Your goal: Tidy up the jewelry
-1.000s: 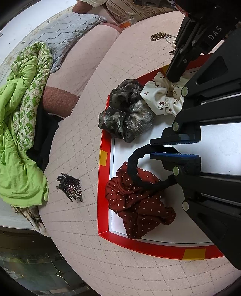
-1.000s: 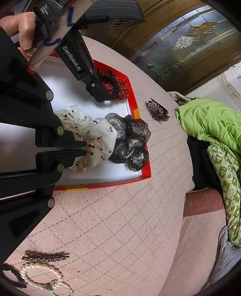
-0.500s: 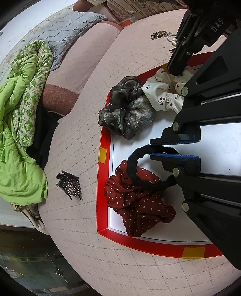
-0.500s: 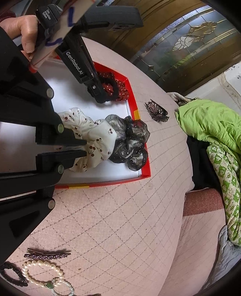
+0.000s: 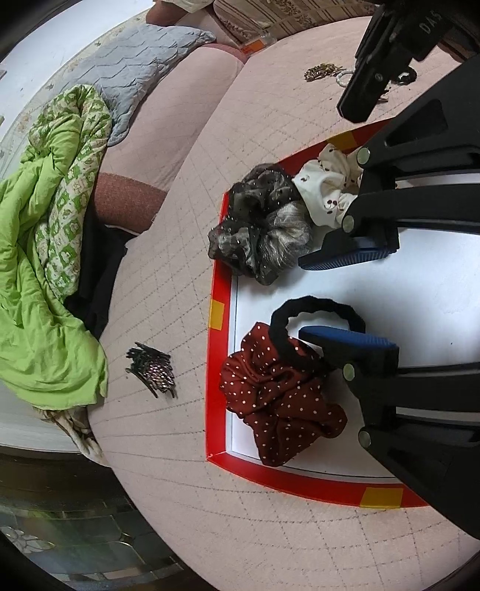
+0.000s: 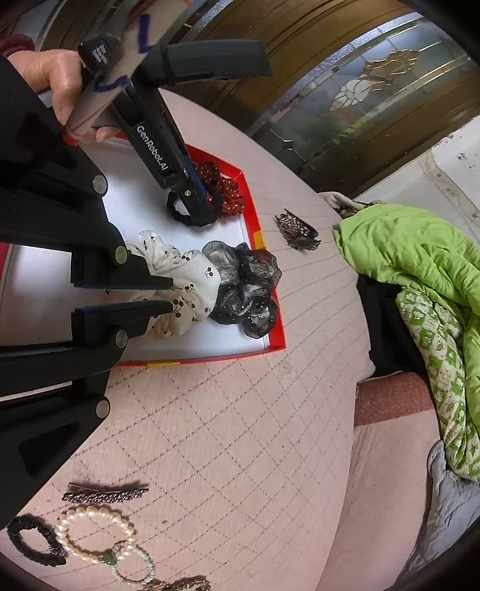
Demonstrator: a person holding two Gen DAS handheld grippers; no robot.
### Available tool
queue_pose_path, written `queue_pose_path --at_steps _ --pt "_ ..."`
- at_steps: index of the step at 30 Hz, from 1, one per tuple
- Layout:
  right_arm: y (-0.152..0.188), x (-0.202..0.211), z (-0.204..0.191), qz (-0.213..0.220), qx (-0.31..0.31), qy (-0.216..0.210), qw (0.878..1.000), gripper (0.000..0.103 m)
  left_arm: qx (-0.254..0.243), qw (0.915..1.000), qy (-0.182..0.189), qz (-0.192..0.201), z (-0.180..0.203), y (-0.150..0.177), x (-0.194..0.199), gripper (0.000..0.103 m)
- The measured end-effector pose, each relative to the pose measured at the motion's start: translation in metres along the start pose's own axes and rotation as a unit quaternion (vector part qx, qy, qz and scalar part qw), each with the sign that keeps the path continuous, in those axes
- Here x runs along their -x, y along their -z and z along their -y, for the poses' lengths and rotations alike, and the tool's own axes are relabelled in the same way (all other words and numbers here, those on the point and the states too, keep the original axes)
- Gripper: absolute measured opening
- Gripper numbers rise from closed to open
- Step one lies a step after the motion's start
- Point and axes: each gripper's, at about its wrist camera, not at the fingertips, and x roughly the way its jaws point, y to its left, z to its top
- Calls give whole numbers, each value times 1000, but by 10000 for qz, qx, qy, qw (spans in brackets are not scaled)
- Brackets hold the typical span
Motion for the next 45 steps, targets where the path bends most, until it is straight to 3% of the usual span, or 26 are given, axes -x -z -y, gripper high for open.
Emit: queue_pose_path --at_steps 8,13,19,23,27,35,38,45 --pt "10 38 20 248 -214 -114 9994 8 -152 9993 -8 345 14 6 19 30" --pt "21 67 49 416 -389 -26 9984 16 -297 9983 89 499 31 14 27 30" --pt "42 104 104 750 -655 341 9944 18 -637 9954 241 669 60 25 37 30" --pt "53 126 164 944 -1466 518 9833 18 -861 9933 352 685 85 34 46 30" --pt "61 146 207 1167 -2253 541 9658 18 -1111 9900 684 529 120 48 53 30" --pt "65 160 225 1295 -2644 315 9552 18 -1439 9807 1271 -371 209 72 20 30" --pt "65 166 230 1364 -2644 357 9541 18 -1408 9820 1078 -649 229 77 -5 30" --pt "69 172 243 1334 -2878 195 9482 18 -1259 9835 910 -927 236 81 -36 30"
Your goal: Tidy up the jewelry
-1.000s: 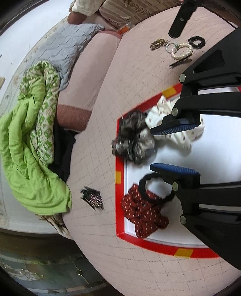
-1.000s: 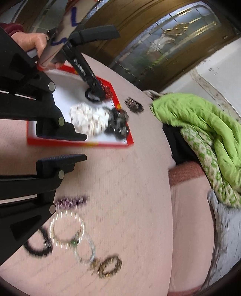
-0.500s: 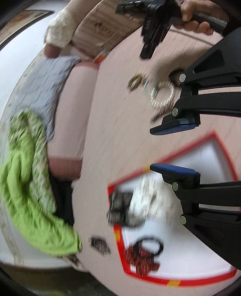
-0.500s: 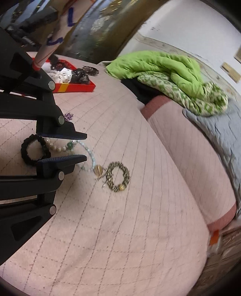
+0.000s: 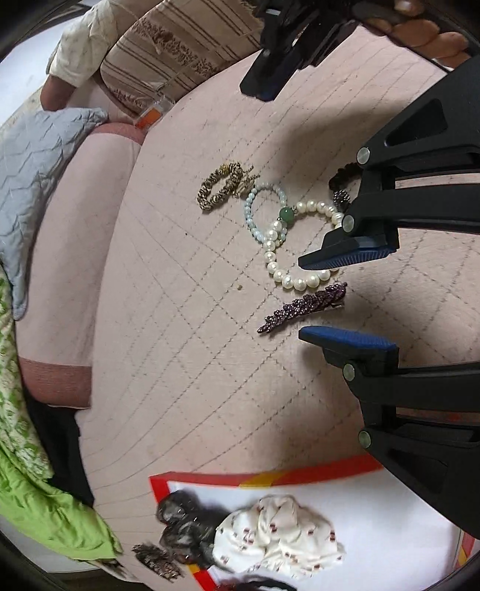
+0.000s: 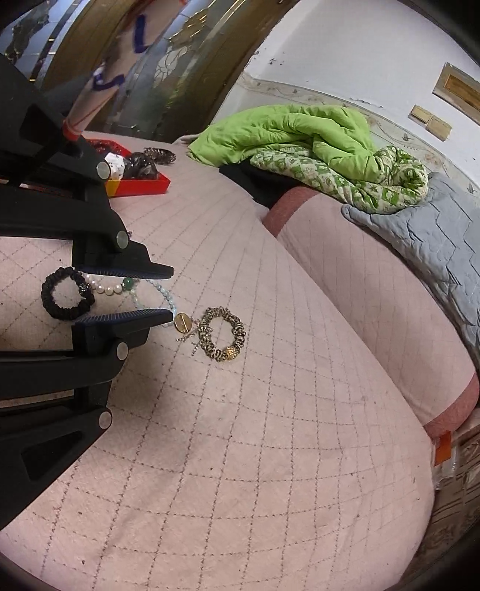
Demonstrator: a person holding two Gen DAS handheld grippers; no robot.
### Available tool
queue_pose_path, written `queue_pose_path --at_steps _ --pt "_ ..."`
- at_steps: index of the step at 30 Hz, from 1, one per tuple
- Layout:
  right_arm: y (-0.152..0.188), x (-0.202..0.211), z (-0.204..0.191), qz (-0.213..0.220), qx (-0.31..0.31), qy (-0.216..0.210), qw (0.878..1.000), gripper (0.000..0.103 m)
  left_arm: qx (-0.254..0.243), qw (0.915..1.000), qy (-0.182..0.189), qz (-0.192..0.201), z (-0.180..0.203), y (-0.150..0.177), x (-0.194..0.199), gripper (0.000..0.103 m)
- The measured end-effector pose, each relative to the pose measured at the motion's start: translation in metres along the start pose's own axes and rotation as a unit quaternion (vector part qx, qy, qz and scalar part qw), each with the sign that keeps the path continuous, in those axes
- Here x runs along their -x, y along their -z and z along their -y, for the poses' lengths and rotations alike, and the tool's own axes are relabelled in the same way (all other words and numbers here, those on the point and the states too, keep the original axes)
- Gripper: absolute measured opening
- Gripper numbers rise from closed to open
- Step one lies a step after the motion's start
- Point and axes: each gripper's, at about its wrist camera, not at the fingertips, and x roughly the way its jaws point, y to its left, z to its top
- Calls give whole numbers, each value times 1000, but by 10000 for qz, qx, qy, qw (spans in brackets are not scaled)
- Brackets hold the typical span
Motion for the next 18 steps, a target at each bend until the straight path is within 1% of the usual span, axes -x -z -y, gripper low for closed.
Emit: queue_pose_path --at_steps 1,3,4,6,7,8,10,12,13,15,18 --pt "0 0 -1 -13 10 -23 10000 18 -31 10000 -45 -38 2 0 -5 30" --pt "0 0 -3 -33 46 -71 10000 18 -70 9998 -125 -108 2 1 -13 22" --pt "0 -1 -5 -42 61 -84 9999 18 -20 9998 -107 -156 1 1 -19 19" --pt "1 -2 -7 -67 109 -109 9999 18 92 9999 -62 -44 -4 0 -21 18" --pt "0 -2 -7 -81 128 -113 9998 18 104 9999 -82 -16 -4 -2 -23 15" --pt "1 -3 -8 -98 147 -114 9998 18 111 9999 -99 20 -5 -2 -22 7" --pt "3 -5 -9 -144 196 -110 9996 18 87 9999 -65 66 -7 -2 -20 7" --pt "4 -9 -11 -236 268 -99 9993 19 62 9996 145 221 -10 2 -11 7" --pt "5 -12 -12 -305 318 -86 9990 19 -12 9994 184 288 -10 4 -5 7" --pt "10 -22 -18 -553 511 -4 9972 18 -153 9988 159 434 -7 6 6 7" --pt "20 -37 -30 -836 831 24 9930 18 -321 9964 263 738 -9 11 35 7"
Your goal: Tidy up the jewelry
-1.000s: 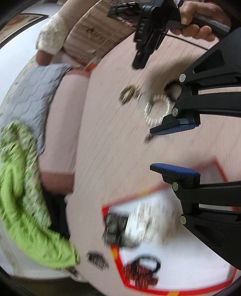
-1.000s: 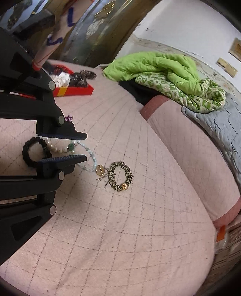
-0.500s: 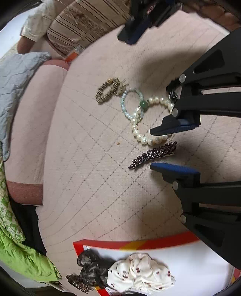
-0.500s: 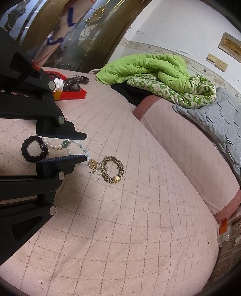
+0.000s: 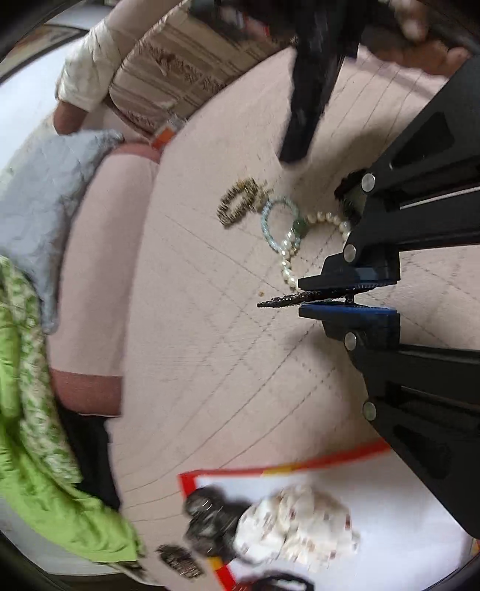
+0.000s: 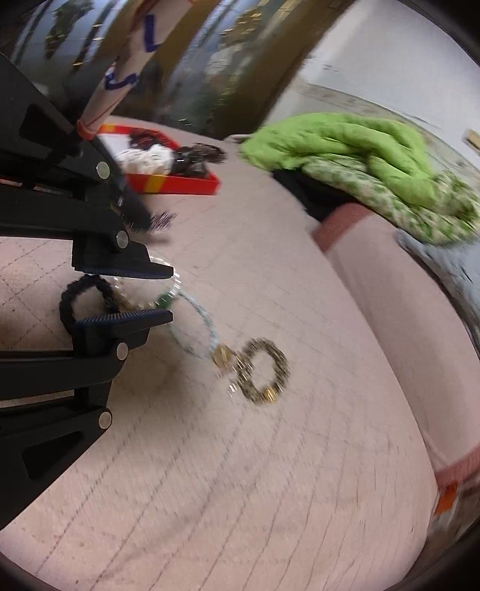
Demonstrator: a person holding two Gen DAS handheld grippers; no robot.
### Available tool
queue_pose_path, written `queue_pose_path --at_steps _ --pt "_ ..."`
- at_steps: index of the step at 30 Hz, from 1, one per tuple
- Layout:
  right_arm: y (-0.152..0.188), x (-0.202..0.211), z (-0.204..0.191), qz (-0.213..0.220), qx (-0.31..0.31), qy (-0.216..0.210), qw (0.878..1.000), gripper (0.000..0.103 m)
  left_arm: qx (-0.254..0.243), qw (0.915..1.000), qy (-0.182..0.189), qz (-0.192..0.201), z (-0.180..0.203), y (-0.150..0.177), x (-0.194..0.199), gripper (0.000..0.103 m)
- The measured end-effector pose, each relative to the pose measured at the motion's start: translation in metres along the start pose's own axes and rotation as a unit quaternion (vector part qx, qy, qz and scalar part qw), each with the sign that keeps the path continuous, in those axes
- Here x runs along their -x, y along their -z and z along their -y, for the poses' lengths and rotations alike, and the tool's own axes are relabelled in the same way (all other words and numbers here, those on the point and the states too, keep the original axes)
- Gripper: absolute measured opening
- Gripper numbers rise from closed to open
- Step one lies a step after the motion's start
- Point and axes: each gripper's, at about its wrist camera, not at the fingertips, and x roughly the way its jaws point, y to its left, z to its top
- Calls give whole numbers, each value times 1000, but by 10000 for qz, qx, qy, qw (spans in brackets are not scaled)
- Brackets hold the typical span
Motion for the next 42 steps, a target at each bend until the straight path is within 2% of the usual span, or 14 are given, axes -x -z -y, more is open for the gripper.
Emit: queue_pose_path --at_steps 8,12,14,15,17,20,23,28,30,32,34,35,41,42 --pt "15 -44 -26 -472 857 554 9937 18 -51 9996 -11 283 -23 2 28 7" --pt "25 -65 -44 -557 1568 1027 9807 18 -46 9994 12 337 -33 0 29 7" --pt "27 -69 -47 -555 1736 1180 9761 9 -12 9993 20 365 -36 -3 29 7" --pt "27 -70 -46 -578 1741 1159 9762 1 -2 9993 17 383 -38 -4 29 7" --pt "25 -66 -45 -512 1659 1021 9795 1 -8 9991 -6 423 -40 -7 30 7" --pt "20 -45 -50 5 1694 750 9827 1 19 9987 -19 501 -43 -10 33 7" --pt "15 -33 -50 344 1680 936 9807 2 45 9986 -32 521 -44 -11 34 7" --pt "13 -44 -19 -262 925 965 9907 3 52 9989 -59 463 -43 -11 29 7" --pt "13 -46 -18 -351 891 960 9908 4 36 9989 -71 462 -43 -11 29 7" --pt "15 -46 -20 -378 988 1029 9891 9 42 9989 -68 456 -43 -11 29 7" --pt "14 -46 -21 -391 1013 999 9891 27 52 9990 -76 436 -44 -10 27 7" --pt "15 -46 -21 -405 1035 1026 9885 29 51 9990 -72 429 -44 -10 27 7" --pt "18 -65 -28 -545 1187 1193 9842 28 45 9991 -53 416 -44 -10 26 7" --pt "20 -67 -33 -526 1376 1321 9802 23 42 9991 -53 420 -44 -10 26 7"
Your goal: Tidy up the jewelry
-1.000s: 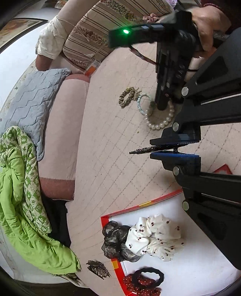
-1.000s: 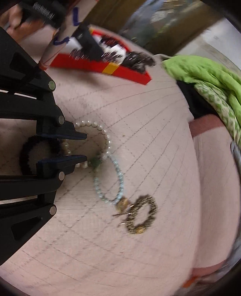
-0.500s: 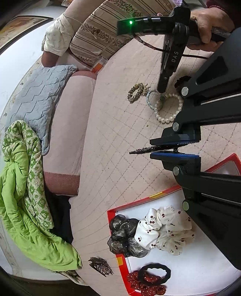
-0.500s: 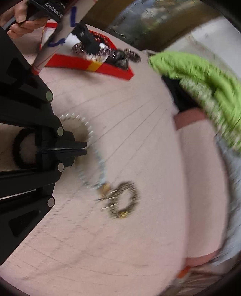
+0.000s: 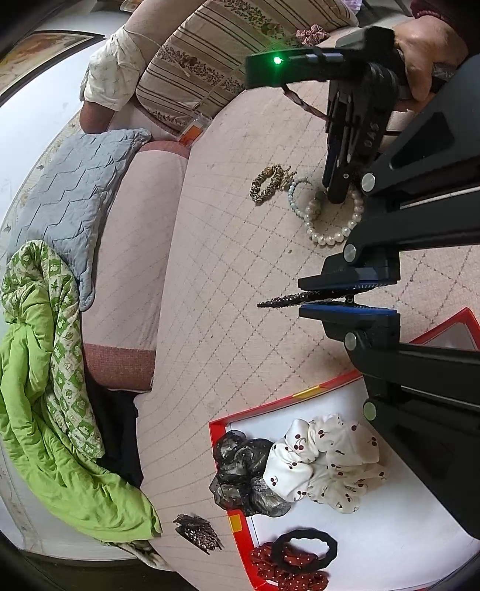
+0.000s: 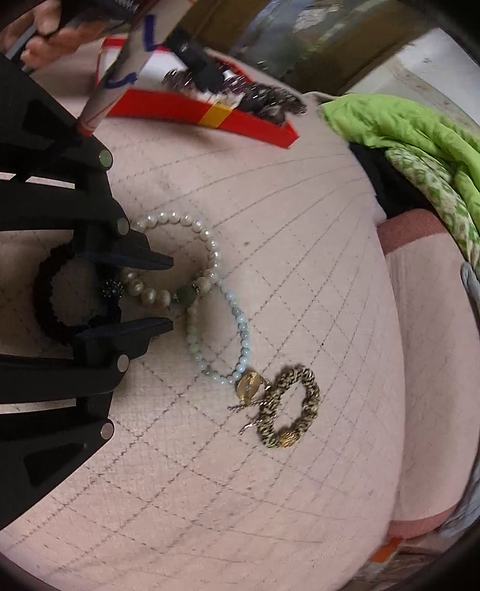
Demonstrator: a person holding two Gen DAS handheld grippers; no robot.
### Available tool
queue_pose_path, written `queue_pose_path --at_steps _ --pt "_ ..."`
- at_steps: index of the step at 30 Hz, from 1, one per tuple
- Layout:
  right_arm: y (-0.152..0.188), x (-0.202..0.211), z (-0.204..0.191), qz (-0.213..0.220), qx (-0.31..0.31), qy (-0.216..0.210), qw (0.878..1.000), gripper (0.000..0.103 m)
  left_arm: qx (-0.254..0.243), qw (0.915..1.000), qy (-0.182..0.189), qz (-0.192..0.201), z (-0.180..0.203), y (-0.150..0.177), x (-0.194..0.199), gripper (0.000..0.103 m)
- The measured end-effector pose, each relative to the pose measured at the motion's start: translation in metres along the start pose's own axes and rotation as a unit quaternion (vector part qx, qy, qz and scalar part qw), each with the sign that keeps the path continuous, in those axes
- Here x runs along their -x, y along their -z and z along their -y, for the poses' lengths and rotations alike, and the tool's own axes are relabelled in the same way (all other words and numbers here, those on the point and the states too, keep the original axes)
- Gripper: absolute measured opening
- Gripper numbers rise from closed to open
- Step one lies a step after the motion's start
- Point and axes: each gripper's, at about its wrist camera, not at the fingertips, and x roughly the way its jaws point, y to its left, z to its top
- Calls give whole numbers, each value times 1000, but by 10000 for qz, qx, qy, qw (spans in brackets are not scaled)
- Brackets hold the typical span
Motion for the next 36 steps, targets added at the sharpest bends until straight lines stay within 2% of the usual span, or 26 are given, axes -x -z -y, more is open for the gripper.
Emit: queue_pose_path --at_steps 1,2,5,7,11,14,26,36 --pt "0 0 -2 11 116 107 9999 13 8 10000 8 2 -1 0 0 7" --pt "0 0 -5 39 249 236 9994 10 12 10000 -1 0 1 0 0 7" --pt "-1 12 1 289 89 102 9995 10 35 10000 -12 32 -1 0 3 7" --pt "-5 28 5 682 0 53 9977 10 41 10000 -23 60 -1 0 5 7" --pt "-11 71 15 1680 -202 -151 9855 10 29 10000 -19 41 -2 0 6 7" --pt "-11 81 19 1916 -313 -125 9809 10 7 10000 -18 46 -1 0 7 7" --pt "-16 91 26 2076 -586 -184 9763 10 -20 10000 -52 21 2 -1 5 7" --pt "-15 84 21 1956 -546 -284 9788 10 -8 9999 -107 56 -4 1 9 7"
